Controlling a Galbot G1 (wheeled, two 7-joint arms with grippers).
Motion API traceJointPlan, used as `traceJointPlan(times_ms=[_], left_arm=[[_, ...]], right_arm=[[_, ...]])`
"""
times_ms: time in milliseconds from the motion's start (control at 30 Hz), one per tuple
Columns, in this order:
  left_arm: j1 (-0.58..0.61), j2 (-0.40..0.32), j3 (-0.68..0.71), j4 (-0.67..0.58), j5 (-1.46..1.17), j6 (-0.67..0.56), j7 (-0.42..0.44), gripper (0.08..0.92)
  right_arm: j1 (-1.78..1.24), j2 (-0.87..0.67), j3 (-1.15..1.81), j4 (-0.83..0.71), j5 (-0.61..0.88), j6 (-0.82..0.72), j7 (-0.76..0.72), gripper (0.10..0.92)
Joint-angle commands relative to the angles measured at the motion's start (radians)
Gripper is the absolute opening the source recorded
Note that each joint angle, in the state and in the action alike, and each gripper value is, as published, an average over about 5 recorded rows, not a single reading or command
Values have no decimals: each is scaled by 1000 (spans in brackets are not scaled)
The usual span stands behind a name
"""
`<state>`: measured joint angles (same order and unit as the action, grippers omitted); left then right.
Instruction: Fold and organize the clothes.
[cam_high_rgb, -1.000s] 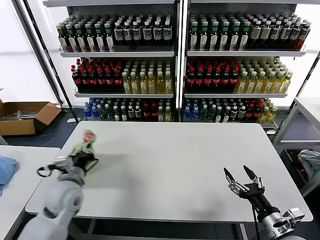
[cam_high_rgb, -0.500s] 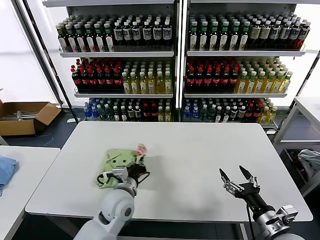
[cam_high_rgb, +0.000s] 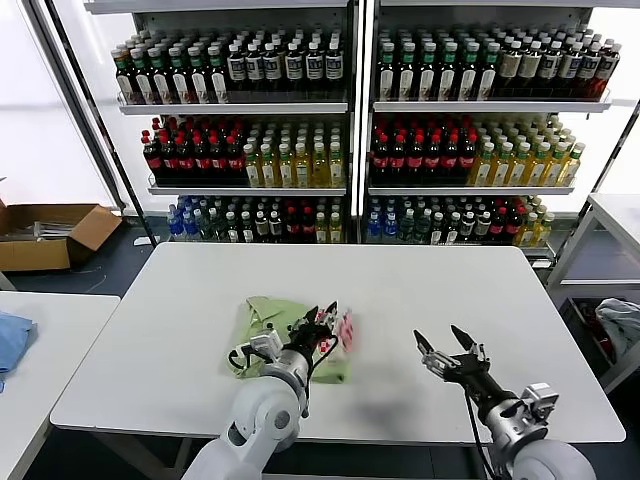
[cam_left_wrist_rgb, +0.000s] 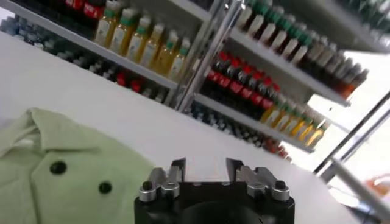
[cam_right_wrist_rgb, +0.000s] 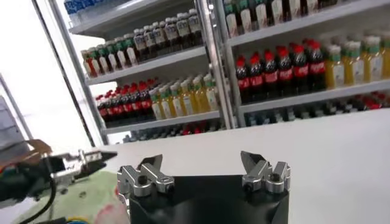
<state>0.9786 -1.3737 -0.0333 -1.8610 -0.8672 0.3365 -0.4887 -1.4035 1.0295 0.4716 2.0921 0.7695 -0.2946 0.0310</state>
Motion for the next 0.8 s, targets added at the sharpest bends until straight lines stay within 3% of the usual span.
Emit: traceJointPlan(times_ms=[33, 200, 367, 600, 800], left_arm=[[21, 77, -193, -59, -11, -114, 107, 558], [77, 175, -296, -77, 26, -101, 150, 697], [112, 207, -343, -101, 39, -91, 151, 809], [111, 159, -339, -109, 47, -91, 134, 823], [91, 132, -325, -90, 57, -87, 130, 823]], right_arm=[[253, 39, -309, -129, 43, -111, 112, 823], [393, 109, -470, -286, 16, -190, 167, 823], [508, 164, -554, -414, 9, -250, 165, 823], [576, 173, -612, -439, -14, -280, 180, 803], [573, 141, -614, -402, -1, -284, 204, 645]])
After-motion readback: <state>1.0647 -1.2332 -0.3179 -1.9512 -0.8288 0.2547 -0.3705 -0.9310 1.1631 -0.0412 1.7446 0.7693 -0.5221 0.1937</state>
